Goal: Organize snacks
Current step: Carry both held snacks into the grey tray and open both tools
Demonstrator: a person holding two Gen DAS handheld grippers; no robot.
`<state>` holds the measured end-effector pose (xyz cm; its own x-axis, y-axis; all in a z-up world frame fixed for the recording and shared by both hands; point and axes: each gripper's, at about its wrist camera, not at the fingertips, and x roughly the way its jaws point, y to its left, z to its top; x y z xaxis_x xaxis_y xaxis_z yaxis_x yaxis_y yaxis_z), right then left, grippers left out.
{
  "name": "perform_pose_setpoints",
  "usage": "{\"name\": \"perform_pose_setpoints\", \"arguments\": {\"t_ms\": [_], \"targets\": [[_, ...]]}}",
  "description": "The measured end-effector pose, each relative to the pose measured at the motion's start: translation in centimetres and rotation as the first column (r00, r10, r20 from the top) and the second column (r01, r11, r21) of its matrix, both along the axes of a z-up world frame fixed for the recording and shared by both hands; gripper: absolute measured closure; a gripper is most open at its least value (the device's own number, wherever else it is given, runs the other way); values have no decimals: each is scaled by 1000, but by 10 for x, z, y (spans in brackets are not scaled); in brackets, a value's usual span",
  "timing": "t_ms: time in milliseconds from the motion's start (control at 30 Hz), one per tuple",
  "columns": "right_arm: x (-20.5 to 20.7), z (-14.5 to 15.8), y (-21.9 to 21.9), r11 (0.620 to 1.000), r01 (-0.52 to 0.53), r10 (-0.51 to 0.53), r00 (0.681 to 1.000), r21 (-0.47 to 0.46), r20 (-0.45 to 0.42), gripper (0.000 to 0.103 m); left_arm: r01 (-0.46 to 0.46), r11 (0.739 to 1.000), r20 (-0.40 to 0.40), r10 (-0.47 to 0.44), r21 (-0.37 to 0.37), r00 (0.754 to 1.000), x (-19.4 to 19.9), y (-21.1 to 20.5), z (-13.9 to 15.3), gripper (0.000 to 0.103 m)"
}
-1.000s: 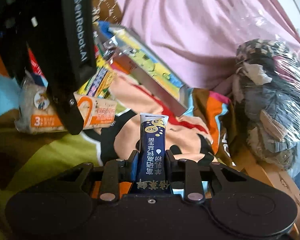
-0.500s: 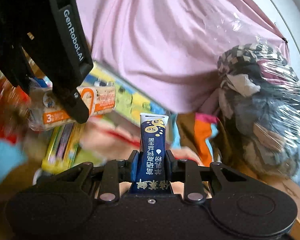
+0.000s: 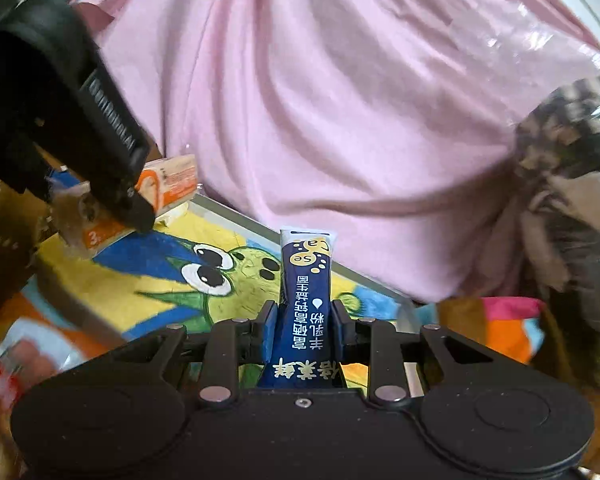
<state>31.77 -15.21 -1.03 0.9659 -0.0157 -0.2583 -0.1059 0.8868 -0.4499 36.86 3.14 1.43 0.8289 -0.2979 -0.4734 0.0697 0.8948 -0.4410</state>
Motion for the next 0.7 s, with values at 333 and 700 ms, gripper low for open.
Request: {"name": "perform_pose_setpoints", "arguments": {"t_ms": [333,700], "targets": [[66,-25,-5,987,73,-43,979,144,-197,73,-18,996,-63,24,92,998,53,-10,-27,70],[70,-28,-18,962,90,-29,973,258,-231,45,-24,982,-88,42,190,995,57,-25,-41,69]]}}
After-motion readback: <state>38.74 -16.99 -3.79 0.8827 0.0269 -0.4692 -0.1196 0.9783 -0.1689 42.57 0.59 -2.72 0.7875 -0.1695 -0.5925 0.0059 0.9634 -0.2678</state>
